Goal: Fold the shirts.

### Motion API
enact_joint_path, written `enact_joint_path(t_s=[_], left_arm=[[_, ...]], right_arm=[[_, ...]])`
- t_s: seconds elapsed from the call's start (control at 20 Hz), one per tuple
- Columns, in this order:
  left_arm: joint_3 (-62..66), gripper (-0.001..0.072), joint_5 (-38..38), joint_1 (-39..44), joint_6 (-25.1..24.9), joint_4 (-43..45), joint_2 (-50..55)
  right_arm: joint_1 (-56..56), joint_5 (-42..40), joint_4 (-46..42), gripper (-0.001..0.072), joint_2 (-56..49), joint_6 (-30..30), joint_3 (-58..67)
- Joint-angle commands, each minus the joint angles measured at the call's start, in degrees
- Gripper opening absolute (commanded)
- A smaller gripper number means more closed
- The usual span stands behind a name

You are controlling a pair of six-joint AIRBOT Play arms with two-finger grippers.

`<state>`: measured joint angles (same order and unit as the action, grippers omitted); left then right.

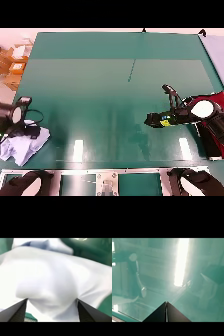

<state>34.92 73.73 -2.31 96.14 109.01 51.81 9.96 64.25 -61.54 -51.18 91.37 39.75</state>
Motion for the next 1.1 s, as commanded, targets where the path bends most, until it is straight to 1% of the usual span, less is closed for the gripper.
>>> enact_joint_path(t_s=[0.0,0.05,0.1,0.15,0.25,0.3,0.35,0.45,0.55,0.65,0.8,0.95,1.0,1.05], left_arm=[[-7.91,0.0697,-7.93,-8.37,-3.67,2.34,0.04],[-8.17,0.0459,-8.57,-9.66,-3.65,2.16,0.04],[-7.72,0.0044,-8.37,-10.05,-3.67,2.19,0.04],[-6.82,0.0031,-8.13,-10.05,-4.63,1.66,0.04],[-2.62,0.0030,-6.60,-10.05,-7.39,-1.99,0.02],[0.72,0.0030,-5.60,-10.05,-8.44,-5.20,-0.09],[4.83,0.0029,-4.52,-10.05,-9.97,-10.21,-0.15],[13.99,0.0029,-2.01,-8.28,-14.01,-22.91,-0.20],[22.95,0.0029,-1.11,-2.58,-14.19,-33.88,-0.20],[29.16,0.0029,-4.33,6.19,-14.10,-40.24,-0.20],[30.62,0.0030,-13.29,17.92,-12.13,-43.50,1.16],[30.62,0.0031,-17.33,26.08,-11.58,-46.40,8.41],[30.62,0.0064,-19.28,28.35,-11.78,-48.72,11.67],[30.62,0.0483,-20.76,29.94,-12.63,-50.86,14.69]], right_arm=[[0.02,0.02,0.02,0.0021,0.04,0.02,-0.02],[0.02,0.02,0.02,0.0022,0.04,0.02,-0.02],[0.02,0.02,0.02,0.0022,0.04,0.02,-0.02],[0.02,0.02,0.02,0.0022,0.04,0.02,-0.02],[0.02,0.02,0.02,0.0022,0.04,0.02,-0.02],[0.02,0.02,0.02,0.0022,0.04,0.02,-0.02],[0.02,0.02,0.02,0.0022,0.04,0.02,-0.02],[0.02,0.02,0.02,0.0022,0.04,0.02,-0.02],[0.02,-0.42,0.02,0.0022,0.04,0.02,-0.02],[0.02,-0.39,0.04,0.0021,0.04,0.04,-0.02],[0.02,-0.39,0.02,0.0021,0.04,0.04,-0.02],[0.02,-0.37,0.02,0.0022,0.04,0.04,-0.02],[0.02,-0.37,0.04,0.0022,0.04,0.04,-0.02],[0.02,-0.35,0.04,0.0043,0.04,0.04,-0.02]])
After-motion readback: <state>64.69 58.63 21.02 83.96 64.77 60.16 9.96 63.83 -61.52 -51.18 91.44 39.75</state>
